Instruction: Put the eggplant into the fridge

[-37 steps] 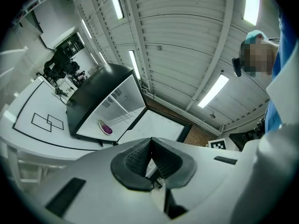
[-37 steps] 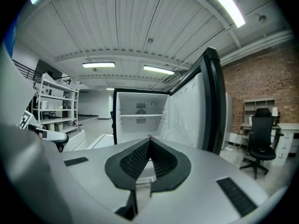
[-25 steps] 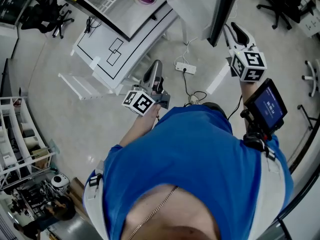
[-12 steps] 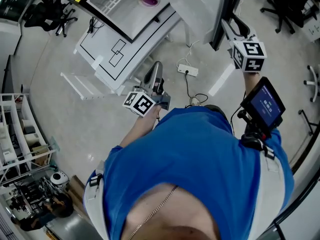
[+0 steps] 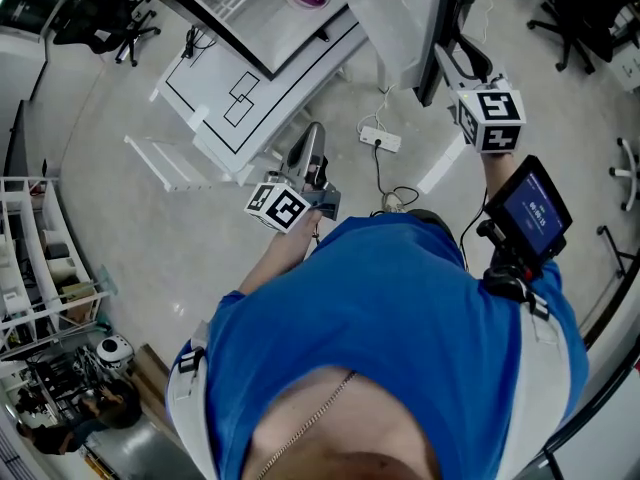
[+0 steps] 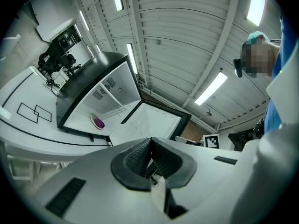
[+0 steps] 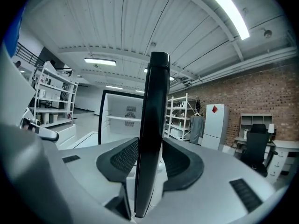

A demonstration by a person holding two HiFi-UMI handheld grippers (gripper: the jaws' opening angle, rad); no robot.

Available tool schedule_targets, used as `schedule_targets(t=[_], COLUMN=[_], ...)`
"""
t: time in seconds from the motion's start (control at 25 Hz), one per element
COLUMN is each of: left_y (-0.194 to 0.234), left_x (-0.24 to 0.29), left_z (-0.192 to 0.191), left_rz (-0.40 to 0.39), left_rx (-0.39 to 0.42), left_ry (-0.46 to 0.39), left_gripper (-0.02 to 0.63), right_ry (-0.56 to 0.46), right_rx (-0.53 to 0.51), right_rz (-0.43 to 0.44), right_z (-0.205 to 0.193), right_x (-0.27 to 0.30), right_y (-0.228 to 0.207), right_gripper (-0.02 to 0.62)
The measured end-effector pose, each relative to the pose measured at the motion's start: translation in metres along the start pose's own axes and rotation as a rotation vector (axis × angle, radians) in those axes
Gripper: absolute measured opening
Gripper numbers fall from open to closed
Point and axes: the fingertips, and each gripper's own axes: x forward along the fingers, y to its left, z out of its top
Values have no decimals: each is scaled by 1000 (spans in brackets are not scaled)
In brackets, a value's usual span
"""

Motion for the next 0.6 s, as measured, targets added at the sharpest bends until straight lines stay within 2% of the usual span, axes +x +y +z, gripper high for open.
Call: schedule_targets(t=[0.6], left_y=[-2], left_x=[-57], left_z=[30], left_rz=[113], left_rx=[17], left_ry=[-76], left_gripper=[9], right_ry=[-39], right_rx=[-63], right_rz=[165], right_z=[35], right_x=[8], right_y=[86], right_gripper=[164])
